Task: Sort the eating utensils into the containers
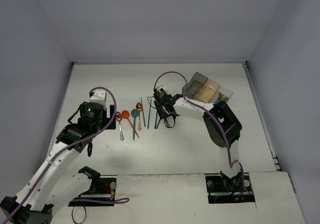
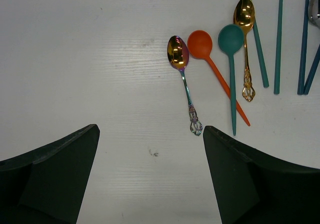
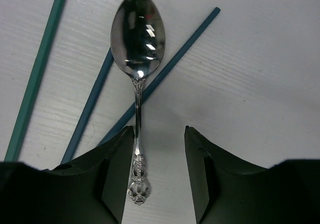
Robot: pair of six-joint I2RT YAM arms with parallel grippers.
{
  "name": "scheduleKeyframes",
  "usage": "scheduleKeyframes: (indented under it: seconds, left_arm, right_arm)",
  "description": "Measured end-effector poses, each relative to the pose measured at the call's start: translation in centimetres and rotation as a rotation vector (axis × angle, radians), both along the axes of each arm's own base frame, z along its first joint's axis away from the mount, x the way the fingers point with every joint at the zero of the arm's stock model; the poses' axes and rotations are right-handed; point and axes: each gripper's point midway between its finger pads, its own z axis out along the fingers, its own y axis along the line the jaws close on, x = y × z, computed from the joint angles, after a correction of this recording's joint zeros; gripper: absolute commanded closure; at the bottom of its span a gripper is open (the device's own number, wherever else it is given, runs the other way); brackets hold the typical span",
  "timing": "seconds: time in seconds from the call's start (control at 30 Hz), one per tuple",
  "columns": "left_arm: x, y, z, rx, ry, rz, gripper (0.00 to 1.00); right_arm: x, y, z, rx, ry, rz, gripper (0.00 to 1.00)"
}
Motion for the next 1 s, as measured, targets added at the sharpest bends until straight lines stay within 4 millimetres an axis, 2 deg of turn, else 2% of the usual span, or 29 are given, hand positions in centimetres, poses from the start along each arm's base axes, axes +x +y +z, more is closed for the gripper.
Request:
scheduleKeyframes:
  seconds: [0.27, 0.63, 1.0]
  left_arm:
    - [0.1, 0.0, -0.2, 0.005, 0.01, 0.0, 0.17]
    - [0.1, 0.0, -0.3, 0.015, 0.014, -0.007, 0.17]
    - [0.1, 0.0, -0.3, 0.018, 0.014, -0.009, 0.17]
  right_arm:
    - [0.0, 0.5, -0.6, 0.015, 0.01, 0.007, 0.69]
    - [1.0, 1.7, -0.8, 0.058, -0.016, 0.016, 0.99]
    - [1.1, 1.8, -0.5, 0.066, -0.018, 0.021, 1.0]
